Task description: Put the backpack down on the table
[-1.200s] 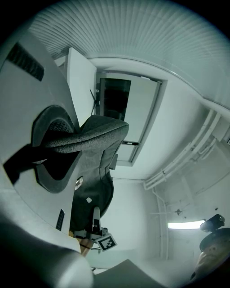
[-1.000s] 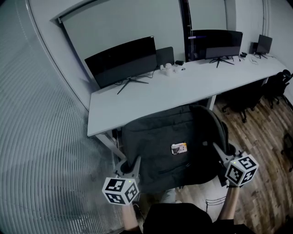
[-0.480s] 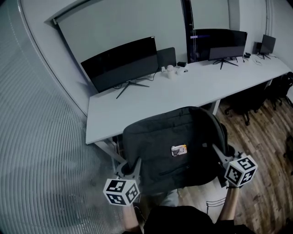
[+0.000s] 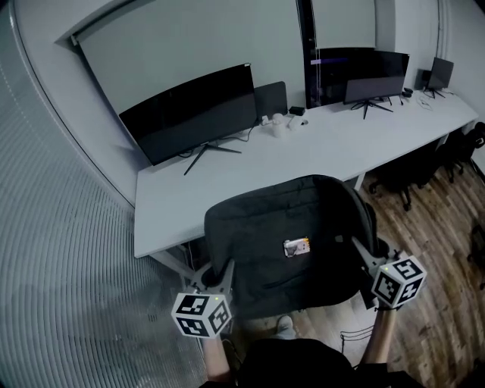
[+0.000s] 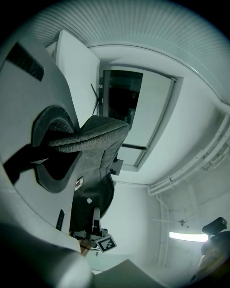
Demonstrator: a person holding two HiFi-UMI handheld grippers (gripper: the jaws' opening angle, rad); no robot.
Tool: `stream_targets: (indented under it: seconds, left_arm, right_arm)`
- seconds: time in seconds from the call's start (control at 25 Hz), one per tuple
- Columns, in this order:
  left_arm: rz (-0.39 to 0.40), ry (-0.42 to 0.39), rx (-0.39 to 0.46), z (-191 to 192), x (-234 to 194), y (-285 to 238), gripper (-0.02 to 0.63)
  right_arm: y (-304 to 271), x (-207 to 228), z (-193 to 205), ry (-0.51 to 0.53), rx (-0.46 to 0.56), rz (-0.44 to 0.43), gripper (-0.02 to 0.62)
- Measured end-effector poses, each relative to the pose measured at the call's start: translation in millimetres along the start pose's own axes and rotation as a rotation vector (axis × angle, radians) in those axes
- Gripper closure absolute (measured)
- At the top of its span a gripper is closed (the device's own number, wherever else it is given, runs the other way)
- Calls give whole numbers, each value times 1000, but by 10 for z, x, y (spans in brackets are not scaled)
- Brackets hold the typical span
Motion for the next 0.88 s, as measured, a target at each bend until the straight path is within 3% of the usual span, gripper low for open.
stream_targets:
  seconds: [0.56,0.88]
  left_arm:
    - [101,-36,-2,-485,-357,-754,558]
    - [131,-57,-18,-579,-427,-980,558]
  right_arm:
    - [-447,293,-340,-16,37,90,482]
    - [-549,380,-346,-40,41,121,482]
Point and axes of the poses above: the fingertips, and each gripper's own axes: y backward along the fingers, x to its right, z out of its underside, the point moved 2 cm from there along y, backward along the fingers, and after that the axes turned 11 degrees about -x, right-handed, at the moved point
